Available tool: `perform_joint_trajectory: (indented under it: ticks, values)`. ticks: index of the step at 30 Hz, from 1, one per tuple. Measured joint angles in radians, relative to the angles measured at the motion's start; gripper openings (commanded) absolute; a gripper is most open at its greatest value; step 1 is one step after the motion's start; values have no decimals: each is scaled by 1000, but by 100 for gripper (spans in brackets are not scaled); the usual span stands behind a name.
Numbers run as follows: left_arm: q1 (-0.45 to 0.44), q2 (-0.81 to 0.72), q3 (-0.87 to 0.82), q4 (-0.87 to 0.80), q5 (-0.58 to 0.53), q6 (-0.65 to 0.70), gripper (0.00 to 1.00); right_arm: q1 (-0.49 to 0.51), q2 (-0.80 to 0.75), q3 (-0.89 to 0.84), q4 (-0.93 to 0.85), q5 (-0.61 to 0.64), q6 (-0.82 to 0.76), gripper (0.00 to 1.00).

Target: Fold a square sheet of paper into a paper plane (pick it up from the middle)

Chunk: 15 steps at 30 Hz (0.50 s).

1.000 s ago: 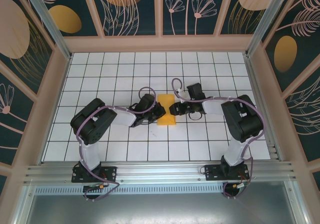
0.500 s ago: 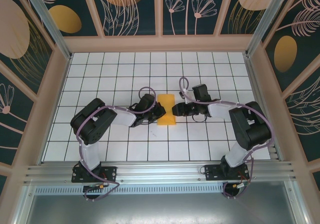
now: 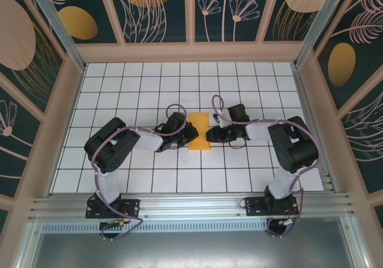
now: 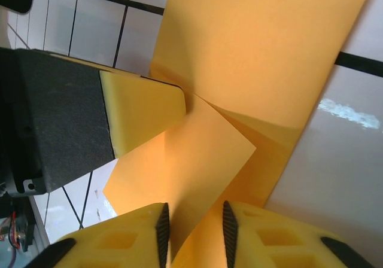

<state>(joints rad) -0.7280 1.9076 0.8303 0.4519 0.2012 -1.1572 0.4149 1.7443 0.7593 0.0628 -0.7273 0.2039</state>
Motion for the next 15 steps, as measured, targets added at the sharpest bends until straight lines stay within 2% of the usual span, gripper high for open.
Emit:
perform_joint_trajectory:
  ticks: [6,15]
  values:
    - [0,-1,0,-1,-1,3,4,0,13,4,0,0,10,16]
    - [-2,-21,2,-32,-18,30,14,-14,22,4,9,1,20,12]
